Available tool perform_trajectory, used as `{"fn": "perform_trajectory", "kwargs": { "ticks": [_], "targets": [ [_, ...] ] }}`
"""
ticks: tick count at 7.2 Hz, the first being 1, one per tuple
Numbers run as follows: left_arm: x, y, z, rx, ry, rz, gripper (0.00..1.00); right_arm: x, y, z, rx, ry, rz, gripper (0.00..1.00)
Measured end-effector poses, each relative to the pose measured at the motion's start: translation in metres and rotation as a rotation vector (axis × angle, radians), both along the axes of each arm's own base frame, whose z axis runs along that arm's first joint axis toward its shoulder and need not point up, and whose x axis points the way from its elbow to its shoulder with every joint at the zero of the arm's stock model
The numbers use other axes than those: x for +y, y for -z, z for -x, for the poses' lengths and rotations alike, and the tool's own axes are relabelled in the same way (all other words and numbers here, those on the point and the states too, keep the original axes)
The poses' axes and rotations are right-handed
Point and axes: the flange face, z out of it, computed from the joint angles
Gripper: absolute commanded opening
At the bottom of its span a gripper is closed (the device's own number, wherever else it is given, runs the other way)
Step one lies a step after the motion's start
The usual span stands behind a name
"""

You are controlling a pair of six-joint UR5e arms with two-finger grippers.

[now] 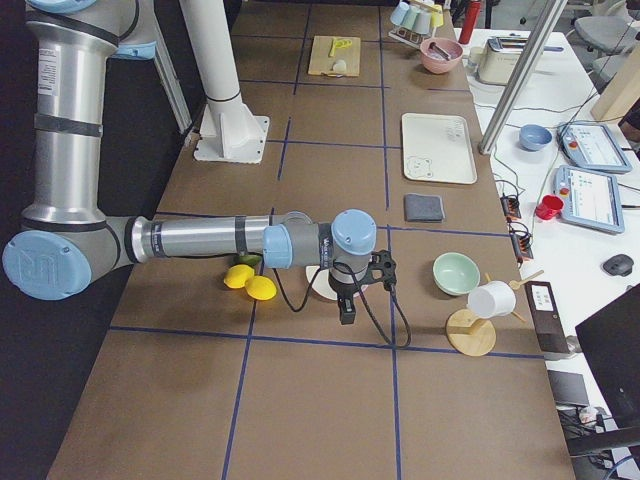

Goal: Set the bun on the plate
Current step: 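Move the right gripper down to the rim of the white plate, then grip the plate rim with the right gripper and slide it toward the table center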

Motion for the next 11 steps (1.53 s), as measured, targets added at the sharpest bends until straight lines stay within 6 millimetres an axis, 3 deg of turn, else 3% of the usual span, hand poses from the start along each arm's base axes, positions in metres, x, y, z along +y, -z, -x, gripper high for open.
{"fn": "perform_trajectory", "kwargs": {
  "ticks": [1,4,7,8,9,10,11],
  "targets": [
    [0.000,0.001,0.000,0.000,0.000,-0.001,1.00,-0.002,0.000,0.025,-0.015,-0.023,0.006,1.00],
    [0.000,0.002,0.000,0.000,0.000,-0.006,1.00,0.001,-0.029,0.089,-0.072,-0.092,0.027,0.99],
    [0.000,0.002,0.000,0.000,-0.001,-0.008,1.00,0.011,-0.039,0.137,-0.064,-0.096,0.040,0.90],
    [0.000,0.002,0.000,0.000,-0.001,-0.008,1.00,0.012,-0.044,0.142,-0.056,-0.090,0.045,0.84],
    [0.000,0.002,0.000,0.000,-0.001,-0.008,1.00,0.014,-0.049,0.144,-0.050,-0.088,0.052,0.71],
    [0.000,0.002,0.000,0.000,-0.001,-0.008,1.00,0.014,-0.055,0.144,-0.044,-0.087,0.061,0.45],
    [0.000,0.002,0.000,0.000,-0.001,-0.008,1.00,0.015,-0.058,0.144,-0.041,-0.087,0.065,0.33]
  ]
}}
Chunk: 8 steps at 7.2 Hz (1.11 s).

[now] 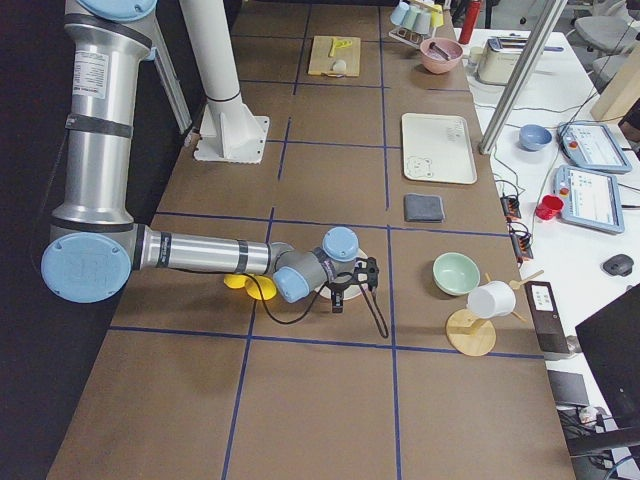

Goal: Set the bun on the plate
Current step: 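Grip the plate rim with the right gripper and slide it toward the table center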

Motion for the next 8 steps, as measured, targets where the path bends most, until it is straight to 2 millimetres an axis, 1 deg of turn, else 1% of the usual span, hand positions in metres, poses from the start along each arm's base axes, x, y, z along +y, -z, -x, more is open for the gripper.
{"fn": "perform_trajectory", "kwargs": {
  "ticks": [1,2,5,6,7,8],
  "targets": [
    [0.000,0.000,0.000,0.000,0.000,0.000,1.00,0.000,-0.002,0.000,0.001,0.001,0.003,0.07],
    [0.000,0.000,0.000,0.000,0.000,0.000,1.00,0.000,-0.002,0.000,0.001,0.001,0.004,0.00],
    [0.000,0.001,0.000,0.000,0.000,-0.002,1.00,-0.002,0.001,0.002,-0.005,0.006,-0.003,0.00],
    [0.000,0.001,0.000,0.001,0.000,-0.002,1.00,-0.004,0.006,0.003,-0.013,0.009,-0.012,0.00],
    [0.000,0.001,0.000,0.000,0.000,-0.002,1.00,-0.008,0.017,0.006,-0.027,0.011,-0.027,0.00],
    [0.000,0.001,0.000,0.000,0.000,-0.002,1.00,-0.018,0.035,0.012,-0.056,0.017,-0.046,0.00]
  ]
}}
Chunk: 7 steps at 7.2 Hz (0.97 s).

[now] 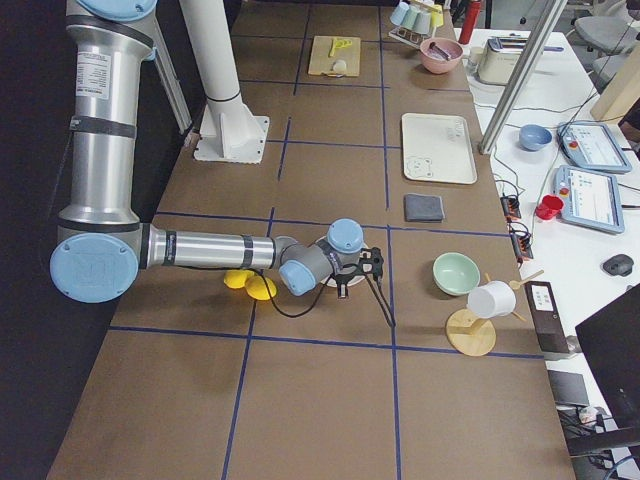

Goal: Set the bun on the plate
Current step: 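Grip the plate rim with the right gripper and slide it toward the table center, then release the plate at the table center and lift the right gripper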

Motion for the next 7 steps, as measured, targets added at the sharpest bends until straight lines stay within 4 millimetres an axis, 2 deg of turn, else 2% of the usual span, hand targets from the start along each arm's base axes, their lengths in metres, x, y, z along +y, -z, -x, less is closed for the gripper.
{"fn": "perform_trajectory", "kwargs": {
  "ticks": [2,3,4,5,6,7],
  "targets": [
    [0.000,0.000,0.000,0.000,0.000,0.000,1.00,-0.031,0.050,0.023,-0.078,-0.020,0.003,0.00],
    [0.000,0.000,0.000,0.000,0.000,0.000,1.00,-0.048,0.087,0.052,-0.120,-0.033,0.026,0.00],
    [0.000,0.001,0.000,0.000,0.000,-0.001,1.00,-0.062,0.131,0.095,-0.161,-0.037,0.053,0.00],
    [-0.001,0.001,0.000,0.001,0.000,-0.002,1.00,-0.069,0.181,0.146,-0.196,-0.046,0.084,0.00],
    [-0.001,0.001,0.000,0.002,0.000,-0.002,1.00,-0.067,0.225,0.194,-0.220,-0.066,0.113,0.00],
    [-0.001,0.001,-0.001,0.012,0.001,-0.001,1.00,-0.055,0.266,0.247,-0.239,-0.099,0.142,0.00]
  ]
}}
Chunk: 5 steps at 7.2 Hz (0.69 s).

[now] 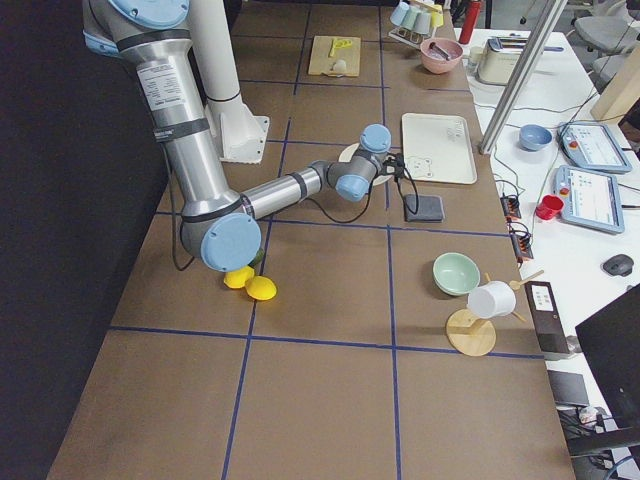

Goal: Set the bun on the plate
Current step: 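Release the plate at the table center and lift the right gripper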

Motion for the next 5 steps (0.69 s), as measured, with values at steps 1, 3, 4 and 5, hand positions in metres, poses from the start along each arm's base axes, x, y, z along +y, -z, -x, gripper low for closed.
{"fn": "perform_trajectory", "kwargs": {
  "ticks": [1,3,4,5],
  "targets": [
    [0.000,0.000,-0.002,0.021,0.001,0.003,1.00,0.016,0.031,0.042,-0.014,-0.029,0.024,0.00],
    [0.001,0.001,-0.003,0.044,0.003,0.007,1.00,0.053,0.064,0.102,-0.028,-0.071,0.051,0.00],
    [0.001,0.000,-0.003,0.047,0.003,0.009,1.00,0.068,0.069,0.120,-0.023,-0.083,0.053,0.09],
    [0.001,0.000,-0.003,0.048,0.003,0.010,1.00,0.076,0.069,0.130,-0.012,-0.088,0.055,0.99]
  ]
}}
